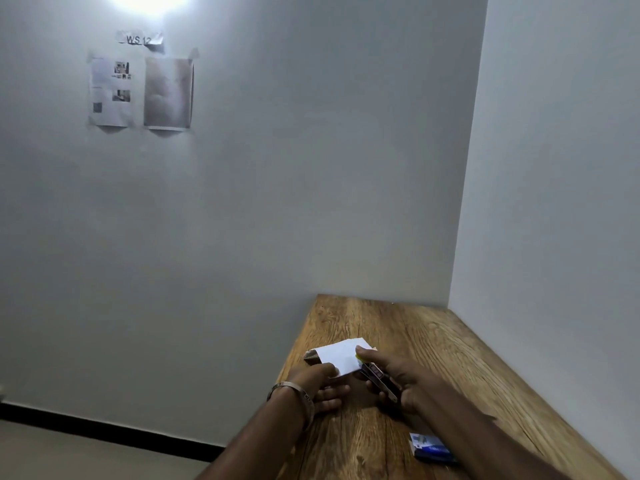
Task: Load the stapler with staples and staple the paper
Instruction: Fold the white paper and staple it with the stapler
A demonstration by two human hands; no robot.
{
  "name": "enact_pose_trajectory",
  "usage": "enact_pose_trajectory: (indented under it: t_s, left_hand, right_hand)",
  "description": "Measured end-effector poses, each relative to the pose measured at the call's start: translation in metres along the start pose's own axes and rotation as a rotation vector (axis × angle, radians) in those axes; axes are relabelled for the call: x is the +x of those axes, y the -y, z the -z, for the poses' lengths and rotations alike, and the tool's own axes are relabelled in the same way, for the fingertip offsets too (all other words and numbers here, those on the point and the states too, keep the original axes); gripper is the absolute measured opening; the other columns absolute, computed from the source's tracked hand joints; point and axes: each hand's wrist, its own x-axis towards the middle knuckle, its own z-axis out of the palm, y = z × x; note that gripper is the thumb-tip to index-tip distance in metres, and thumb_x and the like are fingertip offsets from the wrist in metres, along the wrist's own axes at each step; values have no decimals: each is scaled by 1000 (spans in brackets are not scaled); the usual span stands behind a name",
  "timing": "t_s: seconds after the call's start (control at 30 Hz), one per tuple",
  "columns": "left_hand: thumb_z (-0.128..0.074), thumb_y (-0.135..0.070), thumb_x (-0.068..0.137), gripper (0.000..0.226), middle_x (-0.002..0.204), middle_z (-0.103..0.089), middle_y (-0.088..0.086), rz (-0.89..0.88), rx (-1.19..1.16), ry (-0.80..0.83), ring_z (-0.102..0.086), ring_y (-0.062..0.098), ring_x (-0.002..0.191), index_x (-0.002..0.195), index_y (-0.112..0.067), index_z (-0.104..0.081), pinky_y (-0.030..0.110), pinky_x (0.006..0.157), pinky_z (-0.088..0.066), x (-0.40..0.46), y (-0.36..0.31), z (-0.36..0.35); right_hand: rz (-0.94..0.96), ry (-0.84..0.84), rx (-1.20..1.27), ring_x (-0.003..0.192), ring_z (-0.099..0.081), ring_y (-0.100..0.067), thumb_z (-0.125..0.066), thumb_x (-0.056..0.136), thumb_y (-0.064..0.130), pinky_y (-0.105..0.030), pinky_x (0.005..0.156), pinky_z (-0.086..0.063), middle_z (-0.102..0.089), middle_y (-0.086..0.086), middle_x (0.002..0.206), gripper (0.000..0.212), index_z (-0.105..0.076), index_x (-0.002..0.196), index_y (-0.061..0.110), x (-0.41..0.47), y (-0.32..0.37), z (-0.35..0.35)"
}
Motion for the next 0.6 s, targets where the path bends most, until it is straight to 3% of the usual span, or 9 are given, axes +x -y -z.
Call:
enact_pose_trajectory:
  t_s: [0.23, 0.53, 0.6]
  left_hand:
    - [-63, -1, 87, 49, 96, -71, 18, 1, 17, 5, -74, 25, 69, 132, -5, -45, 34, 54, -58, 2, 0, 0]
    - [-64, -1, 86, 48, 91, -70, 18, 8, 56, 6, -74, 24, 66, 131, 0, -45, 32, 50, -56, 2, 0, -1]
    - [-63, -2, 87, 46, 92, -70, 18, 10, 59, 5, -74, 23, 64, 129, -1, -46, 31, 49, -55, 3, 0, -1]
  right_hand:
    - [-46, -52, 51, 51, -60, -12, -88, 65, 42, -19, 36, -40, -73, -6, 80, 45, -73, 86, 6, 7, -3, -1]
    - [-62, -52, 73, 44, -59, -11, -85, 74, 34, -19, 35, -42, -68, -6, 65, 38, -70, 89, 2, 14, -5, -2]
    - [-54, -36, 77, 43, -58, -10, -83, 75, 35, -19, 35, -42, -68, -5, 62, 36, -70, 82, 3, 14, -5, -2]
